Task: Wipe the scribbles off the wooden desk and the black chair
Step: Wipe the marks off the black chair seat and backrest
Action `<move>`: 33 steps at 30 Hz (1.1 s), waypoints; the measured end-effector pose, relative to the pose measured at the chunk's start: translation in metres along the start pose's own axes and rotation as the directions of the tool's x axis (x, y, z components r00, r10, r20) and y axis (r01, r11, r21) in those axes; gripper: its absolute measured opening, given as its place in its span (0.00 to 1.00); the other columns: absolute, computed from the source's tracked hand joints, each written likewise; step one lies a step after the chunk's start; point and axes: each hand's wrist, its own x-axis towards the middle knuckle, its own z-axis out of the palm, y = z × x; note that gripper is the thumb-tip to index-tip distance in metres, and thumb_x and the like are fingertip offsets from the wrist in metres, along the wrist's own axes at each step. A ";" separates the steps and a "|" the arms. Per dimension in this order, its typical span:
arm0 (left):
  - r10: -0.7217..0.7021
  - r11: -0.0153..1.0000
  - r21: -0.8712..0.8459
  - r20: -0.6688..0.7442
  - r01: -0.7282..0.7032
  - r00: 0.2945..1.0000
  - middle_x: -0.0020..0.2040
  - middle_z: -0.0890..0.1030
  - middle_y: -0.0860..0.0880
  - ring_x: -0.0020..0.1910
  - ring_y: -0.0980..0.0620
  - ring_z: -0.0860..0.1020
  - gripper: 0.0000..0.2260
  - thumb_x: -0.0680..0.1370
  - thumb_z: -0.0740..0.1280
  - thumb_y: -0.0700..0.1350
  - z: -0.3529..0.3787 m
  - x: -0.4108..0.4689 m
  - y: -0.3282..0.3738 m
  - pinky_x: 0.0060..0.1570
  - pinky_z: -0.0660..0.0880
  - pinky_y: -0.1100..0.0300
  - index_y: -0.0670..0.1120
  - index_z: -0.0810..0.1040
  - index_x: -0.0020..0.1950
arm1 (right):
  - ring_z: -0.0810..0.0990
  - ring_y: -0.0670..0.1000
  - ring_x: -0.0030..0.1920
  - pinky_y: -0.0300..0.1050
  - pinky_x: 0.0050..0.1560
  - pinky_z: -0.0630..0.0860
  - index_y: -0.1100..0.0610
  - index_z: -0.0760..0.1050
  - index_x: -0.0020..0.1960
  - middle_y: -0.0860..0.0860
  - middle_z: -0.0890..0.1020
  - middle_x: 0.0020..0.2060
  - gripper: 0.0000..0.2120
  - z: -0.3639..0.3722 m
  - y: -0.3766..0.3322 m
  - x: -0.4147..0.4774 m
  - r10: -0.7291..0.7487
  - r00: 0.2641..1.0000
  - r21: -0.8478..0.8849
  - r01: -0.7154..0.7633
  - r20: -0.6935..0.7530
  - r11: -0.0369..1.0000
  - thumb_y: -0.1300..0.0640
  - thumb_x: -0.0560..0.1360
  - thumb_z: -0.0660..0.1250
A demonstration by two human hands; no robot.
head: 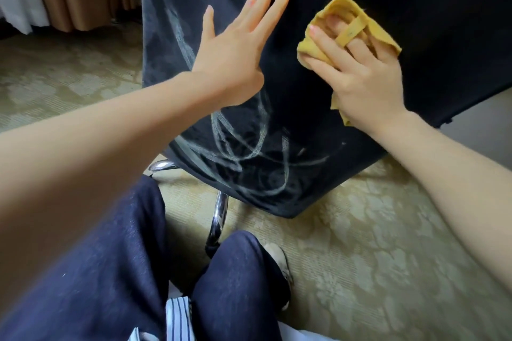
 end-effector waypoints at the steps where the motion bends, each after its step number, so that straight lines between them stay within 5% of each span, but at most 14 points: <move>1: -0.001 1.000 0.019 -0.001 0.001 1.000 0.78 0.38 0.54 0.77 0.50 0.46 0.45 0.69 0.57 0.30 0.000 0.001 -0.001 0.70 0.39 0.36 0.56 0.38 0.77 | 0.74 0.51 0.59 0.46 0.58 0.67 0.48 0.76 0.63 0.49 0.74 0.67 0.16 0.006 -0.011 0.002 0.064 0.998 0.005 -0.064 -0.006 0.998 0.63 0.79 0.62; 3: -0.010 0.998 0.054 -0.015 0.011 1.000 0.78 0.39 0.53 0.77 0.49 0.47 0.44 0.69 0.57 0.31 0.001 0.002 -0.001 0.70 0.39 0.35 0.56 0.38 0.77 | 0.72 0.50 0.55 0.46 0.57 0.67 0.48 0.76 0.64 0.50 0.74 0.67 0.17 0.018 -0.032 0.004 0.138 0.990 0.043 -0.137 -0.005 0.990 0.63 0.79 0.62; 9: -0.059 0.992 0.109 -0.042 0.063 0.997 0.78 0.42 0.52 0.77 0.49 0.47 0.43 0.70 0.59 0.33 0.008 0.006 0.001 0.70 0.39 0.36 0.54 0.40 0.77 | 0.74 0.52 0.66 0.46 0.62 0.69 0.51 0.74 0.66 0.51 0.74 0.67 0.17 0.044 -0.080 -0.002 0.022 0.997 0.133 -0.032 0.080 0.991 0.63 0.80 0.61; 12: -0.060 0.987 0.145 -0.035 0.064 0.998 0.78 0.46 0.53 0.77 0.51 0.50 0.42 0.69 0.59 0.35 0.007 0.007 -0.003 0.69 0.40 0.36 0.53 0.43 0.78 | 0.71 0.53 0.68 0.47 0.66 0.64 0.52 0.72 0.68 0.52 0.71 0.69 0.20 0.049 -0.087 -0.019 -0.112 0.978 0.153 0.086 0.174 0.984 0.64 0.81 0.52; 17: -0.074 0.983 0.170 -0.023 0.076 0.997 0.78 0.52 0.54 0.74 0.50 0.58 0.41 0.68 0.58 0.35 0.002 0.005 -0.006 0.70 0.41 0.39 0.54 0.47 0.78 | 0.67 0.54 0.70 0.51 0.65 0.65 0.57 0.74 0.66 0.54 0.71 0.69 0.19 0.044 -0.078 -0.066 -0.311 0.896 0.305 0.215 0.317 0.928 0.64 0.78 0.54; 20: -0.068 0.987 0.143 -0.001 0.068 0.998 0.78 0.51 0.54 0.74 0.50 0.59 0.42 0.67 0.58 0.34 0.000 0.004 -0.006 0.70 0.41 0.38 0.54 0.47 0.78 | 0.74 0.57 0.66 0.54 0.58 0.75 0.63 0.74 0.64 0.57 0.73 0.67 0.20 0.023 -0.062 -0.089 -0.346 0.846 0.386 0.185 0.406 0.904 0.66 0.79 0.48; 23: -0.062 0.998 0.008 0.043 0.061 0.997 0.78 0.47 0.54 0.74 0.50 0.59 0.44 0.66 0.57 0.32 -0.005 0.002 -0.005 0.71 0.42 0.37 0.54 0.46 0.78 | 0.77 0.58 0.61 0.53 0.57 0.74 0.60 0.79 0.58 0.57 0.78 0.62 0.19 -0.007 -0.052 -0.091 -0.321 0.823 0.404 0.123 0.469 0.906 0.67 0.71 0.59; 26: -0.056 0.975 -0.218 -0.014 0.052 0.998 0.78 0.50 0.52 0.75 0.49 0.57 0.41 0.67 0.58 0.32 -0.007 -0.008 -0.007 0.73 0.48 0.42 0.52 0.51 0.78 | 0.79 0.59 0.56 0.52 0.54 0.73 0.56 0.81 0.56 0.53 0.80 0.58 0.19 -0.037 -0.053 -0.080 -0.129 0.847 0.422 -0.120 0.515 0.898 0.69 0.72 0.59; 28: -0.142 0.924 -0.364 -0.043 0.116 0.989 0.77 0.57 0.48 0.74 0.49 0.59 0.36 0.69 0.59 0.33 0.004 -0.024 -0.006 0.73 0.56 0.53 0.48 0.57 0.77 | 0.76 0.55 0.61 0.51 0.59 0.71 0.55 0.78 0.61 0.49 0.78 0.61 0.19 -0.052 -0.054 -0.070 0.014 0.807 0.508 -0.385 0.590 0.771 0.70 0.75 0.63; 30: -0.283 0.800 -0.531 0.077 0.280 0.956 0.72 0.66 0.47 0.68 0.50 0.67 0.29 0.72 0.60 0.33 0.017 -0.043 -0.001 0.65 0.66 0.59 0.48 0.64 0.73 | 0.70 0.43 0.65 0.35 0.65 0.64 0.50 0.75 0.65 0.41 0.73 0.64 0.19 -0.067 -0.053 -0.054 0.104 0.719 0.594 -0.638 0.687 0.489 0.67 0.78 0.60; 33: -0.303 0.348 -0.694 0.553 0.630 0.776 0.68 0.71 0.49 0.65 0.51 0.70 0.23 0.75 0.63 0.38 0.032 -0.067 0.009 0.59 0.67 0.59 0.51 0.69 0.70 | 0.73 0.32 0.56 0.21 0.52 0.66 0.41 0.74 0.59 0.35 0.76 0.58 0.19 -0.079 -0.055 -0.031 0.161 0.617 0.615 -0.785 0.770 0.069 0.64 0.79 0.59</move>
